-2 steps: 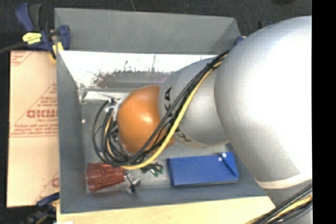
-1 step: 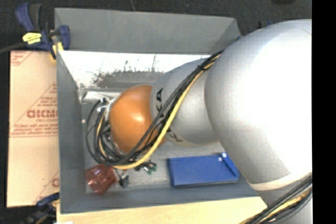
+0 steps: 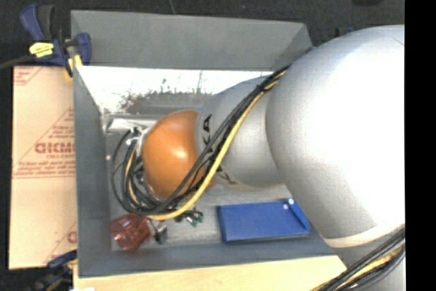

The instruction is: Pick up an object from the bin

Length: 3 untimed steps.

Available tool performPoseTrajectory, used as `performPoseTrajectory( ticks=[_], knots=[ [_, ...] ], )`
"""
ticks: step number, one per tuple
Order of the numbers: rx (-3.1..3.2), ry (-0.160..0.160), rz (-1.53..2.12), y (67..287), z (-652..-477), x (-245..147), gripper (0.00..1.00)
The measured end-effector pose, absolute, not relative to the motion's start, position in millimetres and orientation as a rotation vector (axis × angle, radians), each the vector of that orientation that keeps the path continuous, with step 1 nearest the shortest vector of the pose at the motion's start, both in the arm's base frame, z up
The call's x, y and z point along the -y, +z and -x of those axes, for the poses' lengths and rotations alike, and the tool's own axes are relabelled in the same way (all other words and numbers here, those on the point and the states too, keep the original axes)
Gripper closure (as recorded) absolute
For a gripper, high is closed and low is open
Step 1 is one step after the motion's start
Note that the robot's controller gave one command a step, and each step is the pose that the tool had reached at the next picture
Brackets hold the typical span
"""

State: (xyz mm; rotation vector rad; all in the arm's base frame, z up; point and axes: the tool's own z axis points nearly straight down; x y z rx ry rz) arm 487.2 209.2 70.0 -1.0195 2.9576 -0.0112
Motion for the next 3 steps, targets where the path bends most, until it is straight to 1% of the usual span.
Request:
performPoseTrajectory(
  ticks=[1,2,3],
  knots=[
    [-2.965,-0.011,0.995,107,-485.5,-203,1.00],
    [-2.969,-0.011,0.997,118,-486.0,-202,1.00],
    [-2.905,-0.012,1.140,144,-493.9,-200,1.00]
  ],
)
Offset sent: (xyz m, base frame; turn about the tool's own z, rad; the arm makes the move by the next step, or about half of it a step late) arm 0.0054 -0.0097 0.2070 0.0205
